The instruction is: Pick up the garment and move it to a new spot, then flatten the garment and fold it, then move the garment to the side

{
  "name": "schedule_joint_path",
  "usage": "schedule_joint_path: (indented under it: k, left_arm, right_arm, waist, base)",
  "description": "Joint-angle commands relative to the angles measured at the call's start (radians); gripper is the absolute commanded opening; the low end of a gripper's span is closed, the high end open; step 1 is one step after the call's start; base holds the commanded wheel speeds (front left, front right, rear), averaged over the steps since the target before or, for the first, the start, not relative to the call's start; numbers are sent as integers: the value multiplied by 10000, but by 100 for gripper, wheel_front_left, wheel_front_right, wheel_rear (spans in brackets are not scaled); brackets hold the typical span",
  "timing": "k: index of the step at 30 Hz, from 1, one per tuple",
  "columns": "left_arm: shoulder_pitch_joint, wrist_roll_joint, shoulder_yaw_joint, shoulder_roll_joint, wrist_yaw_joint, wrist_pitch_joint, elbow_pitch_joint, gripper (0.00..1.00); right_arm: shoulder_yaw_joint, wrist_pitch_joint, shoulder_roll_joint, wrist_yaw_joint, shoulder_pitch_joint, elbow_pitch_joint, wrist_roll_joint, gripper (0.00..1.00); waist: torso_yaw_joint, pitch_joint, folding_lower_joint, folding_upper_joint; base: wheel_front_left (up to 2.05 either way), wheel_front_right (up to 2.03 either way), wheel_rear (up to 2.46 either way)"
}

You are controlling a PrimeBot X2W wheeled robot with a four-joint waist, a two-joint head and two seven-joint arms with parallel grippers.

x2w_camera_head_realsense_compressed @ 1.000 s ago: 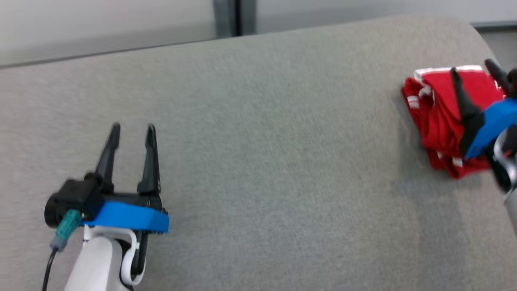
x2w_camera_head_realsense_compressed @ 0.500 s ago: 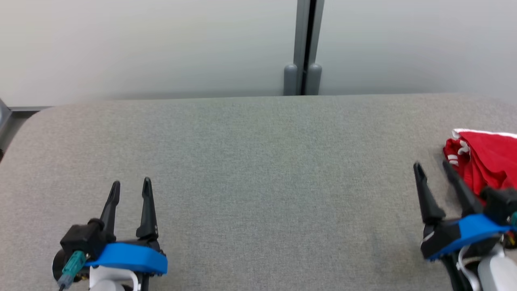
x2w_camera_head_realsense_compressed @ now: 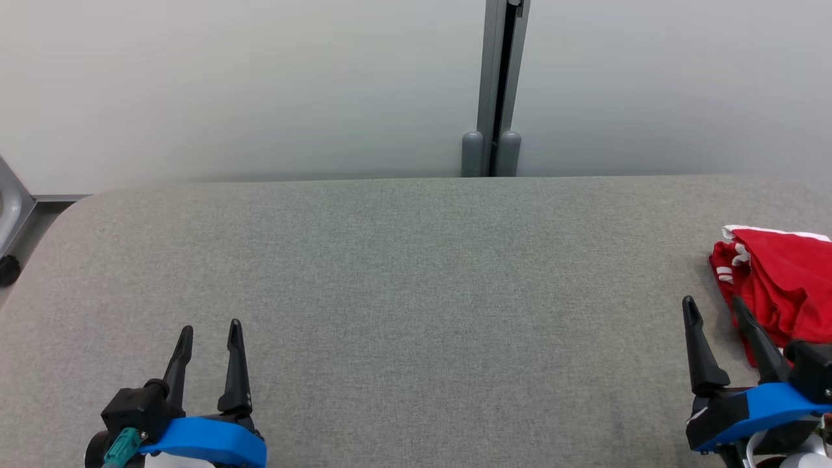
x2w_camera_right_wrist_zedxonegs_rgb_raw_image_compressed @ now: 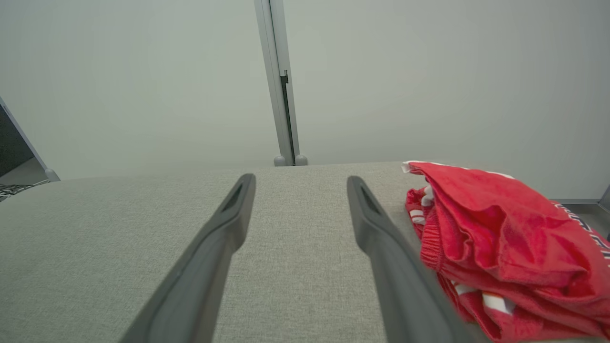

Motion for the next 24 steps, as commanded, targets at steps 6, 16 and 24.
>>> schedule_joint_path:
  k: [6, 16, 24]
  left_arm:
    - [-30, 96, -37, -5, -99, -44, 198, 100]
    - [-64, 255, 38, 54, -166, -43, 282, 100]
    - [-102, 278, 75, 98, -189, -43, 348, 100]
  right_arm:
    - [-110, -36, 205, 1, 202, -54, -274, 100]
    - [216, -143, 215, 1, 70, 108, -147, 100]
    - [245, -253, 59, 1, 19, 111, -64, 100]
  waist:
    - [-69, -3, 0, 0]
    - [-268, 60, 0, 0]
    - [-373, 77, 0, 0]
  base:
    - [0, 0, 0]
    - [0, 0, 0]
    - [0, 0, 0]
